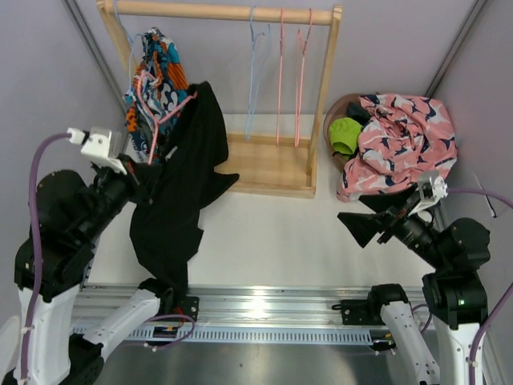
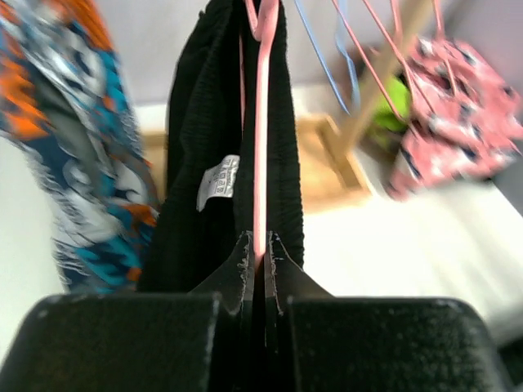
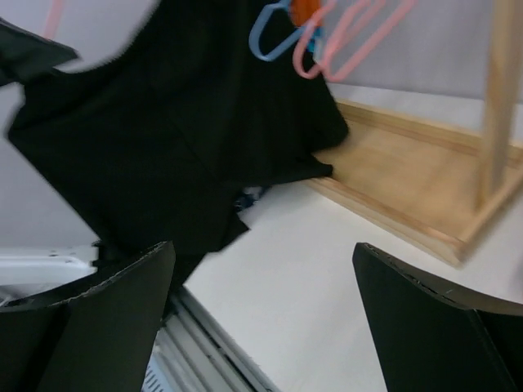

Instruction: Remove the shorts from the hanger

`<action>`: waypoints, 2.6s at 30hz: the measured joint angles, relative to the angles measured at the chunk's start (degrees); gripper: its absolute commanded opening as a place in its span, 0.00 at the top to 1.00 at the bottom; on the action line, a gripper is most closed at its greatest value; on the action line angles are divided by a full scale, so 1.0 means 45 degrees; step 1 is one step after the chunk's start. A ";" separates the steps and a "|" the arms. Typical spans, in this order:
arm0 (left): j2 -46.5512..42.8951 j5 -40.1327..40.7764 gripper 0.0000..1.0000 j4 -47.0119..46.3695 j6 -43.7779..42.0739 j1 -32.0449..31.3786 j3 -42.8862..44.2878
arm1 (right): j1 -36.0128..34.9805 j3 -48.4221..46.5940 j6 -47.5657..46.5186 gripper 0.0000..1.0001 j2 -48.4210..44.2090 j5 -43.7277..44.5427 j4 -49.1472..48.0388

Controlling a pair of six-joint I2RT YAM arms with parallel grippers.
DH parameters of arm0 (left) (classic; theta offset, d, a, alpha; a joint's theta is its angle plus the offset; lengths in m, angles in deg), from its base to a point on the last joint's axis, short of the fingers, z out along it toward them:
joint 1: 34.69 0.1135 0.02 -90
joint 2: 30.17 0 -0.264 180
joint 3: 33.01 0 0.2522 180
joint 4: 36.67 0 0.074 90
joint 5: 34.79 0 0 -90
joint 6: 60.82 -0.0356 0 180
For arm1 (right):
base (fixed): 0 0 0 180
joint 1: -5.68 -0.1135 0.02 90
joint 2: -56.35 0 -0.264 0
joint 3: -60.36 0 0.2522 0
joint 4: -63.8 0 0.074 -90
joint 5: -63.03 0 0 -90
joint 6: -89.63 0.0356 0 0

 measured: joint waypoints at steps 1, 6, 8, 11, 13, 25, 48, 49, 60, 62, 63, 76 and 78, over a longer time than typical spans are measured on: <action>-0.0374 -0.0389 1.00 0.0063 0.0019 0.0000 -0.0413 | 0.0010 -0.0170 0.0175 0.01 0.0311 -0.0461 -0.0427; -0.1477 -0.3094 1.00 0.0515 0.0374 -0.0287 -0.2404 | -0.0024 -0.0408 0.1365 0.01 0.1496 -0.2370 -0.2744; -0.1817 -0.4537 1.00 0.0306 0.0704 -0.0481 -0.3240 | -0.0340 -0.0525 0.1477 0.00 0.2011 -0.2667 -0.3138; -0.2161 -0.6130 1.00 0.0214 0.1078 -0.0573 -0.3784 | -0.1768 -0.1355 0.0563 0.00 0.3283 -0.2123 -0.2492; -0.2239 -0.6722 1.00 0.0117 0.1229 -0.0685 -0.3691 | -0.3215 -0.2098 -0.0204 0.01 0.4333 -0.0840 -0.1870; -0.1642 -0.7786 1.00 -0.0427 0.1627 -0.1914 -0.0850 | -0.7946 -0.2200 -0.2662 0.01 0.6314 0.8354 -0.0520; -0.1608 -0.8432 1.00 -0.0223 0.1651 -0.2089 -0.1569 | -0.8000 0.0505 -0.2516 1.00 0.5523 0.7796 -0.3798; -0.1608 -0.8340 1.00 -0.0146 0.1622 -0.2113 -0.1569 | -0.8000 0.0665 -0.2497 1.00 0.5411 0.7883 -0.3871; -0.1627 -0.6790 1.00 0.0330 0.0976 -0.2361 -0.1569 | -0.6246 0.0962 -0.2555 1.00 0.1384 0.9797 -0.2322; -0.1632 -0.6586 1.00 0.0282 0.0933 -0.2385 -0.1569 | -0.5945 0.0850 -0.2550 1.00 0.0821 0.9918 -0.1875; -0.1632 -0.6513 1.00 0.0243 0.0913 -0.2395 -0.1569 | -0.5829 0.0806 -0.2531 1.00 0.0593 0.9981 -0.1651; -0.1603 -0.5625 1.00 0.0321 0.0894 -0.2429 -0.1564 | -0.5673 0.0806 -0.1846 1.00 0.0408 0.9831 -0.0223; -0.1603 -0.5348 1.00 0.0325 0.0899 -0.2433 -0.1564 | -0.5673 0.0806 -0.1821 1.00 0.0423 0.9913 -0.0058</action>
